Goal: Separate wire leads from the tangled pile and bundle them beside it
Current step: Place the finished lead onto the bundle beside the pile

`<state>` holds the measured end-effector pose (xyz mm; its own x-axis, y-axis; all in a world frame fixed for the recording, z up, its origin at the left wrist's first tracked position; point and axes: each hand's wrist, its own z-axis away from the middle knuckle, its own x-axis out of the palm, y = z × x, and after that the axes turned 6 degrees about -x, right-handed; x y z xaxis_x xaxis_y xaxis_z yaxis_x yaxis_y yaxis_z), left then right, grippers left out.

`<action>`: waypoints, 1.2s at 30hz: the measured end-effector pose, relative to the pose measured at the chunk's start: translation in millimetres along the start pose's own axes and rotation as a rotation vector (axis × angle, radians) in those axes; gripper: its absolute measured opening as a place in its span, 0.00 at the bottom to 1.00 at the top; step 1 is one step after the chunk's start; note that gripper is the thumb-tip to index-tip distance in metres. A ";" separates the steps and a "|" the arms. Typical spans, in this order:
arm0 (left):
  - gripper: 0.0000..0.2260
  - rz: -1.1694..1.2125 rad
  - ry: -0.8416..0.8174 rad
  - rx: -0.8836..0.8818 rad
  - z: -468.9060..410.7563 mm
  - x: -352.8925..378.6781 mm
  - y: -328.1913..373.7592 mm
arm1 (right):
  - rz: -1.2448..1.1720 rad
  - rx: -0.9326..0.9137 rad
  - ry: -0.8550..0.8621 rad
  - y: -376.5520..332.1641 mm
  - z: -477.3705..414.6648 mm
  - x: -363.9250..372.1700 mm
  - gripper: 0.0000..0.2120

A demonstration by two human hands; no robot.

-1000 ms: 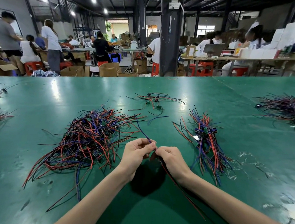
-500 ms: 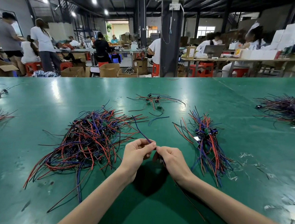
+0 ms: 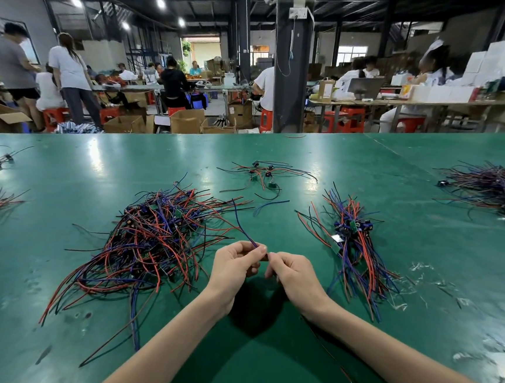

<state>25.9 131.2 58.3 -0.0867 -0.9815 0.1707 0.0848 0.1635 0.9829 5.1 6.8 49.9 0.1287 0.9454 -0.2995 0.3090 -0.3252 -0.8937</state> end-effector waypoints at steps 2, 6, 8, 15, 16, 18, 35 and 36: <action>0.03 -0.038 0.018 0.031 -1.3 -0.1 -0.8 | 0.024 -0.005 -0.009 -0.5 0.0 -0.1 0.23; 0.05 -0.053 0.106 0.084 -8.9 -6.1 1.0 | 0.036 0.002 -0.035 -2.2 1.2 -0.9 0.22; 0.06 -0.030 0.148 0.099 -14.7 -11.2 3.1 | 0.039 0.005 -0.049 -3.6 2.0 -1.3 0.23; 0.07 -0.013 0.314 0.140 -32.0 -34.7 10.3 | 0.034 0.003 -0.077 -6.9 5.5 -1.8 0.23; 0.08 -0.018 0.339 0.147 -33.7 -38.1 10.9 | 0.033 0.003 -0.081 -7.3 5.9 -1.7 0.23; 0.09 -0.038 0.373 0.159 -36.3 -41.5 11.7 | 0.028 0.002 -0.087 -8.2 6.3 -1.3 0.22; 0.09 -0.860 0.479 0.645 -24.8 -49.8 16.8 | 0.006 0.006 -0.097 -9.6 8.1 -1.8 0.22; 0.08 -0.876 0.484 0.657 -24.5 -49.8 17.3 | 0.008 0.005 -0.098 -9.6 8.0 -1.6 0.22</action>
<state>55.9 180.5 65.0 0.5322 -0.6976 -0.4797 -0.3522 -0.6977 0.6238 -5.5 8.5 56.3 0.0387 0.9404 -0.3379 0.3031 -0.3333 -0.8928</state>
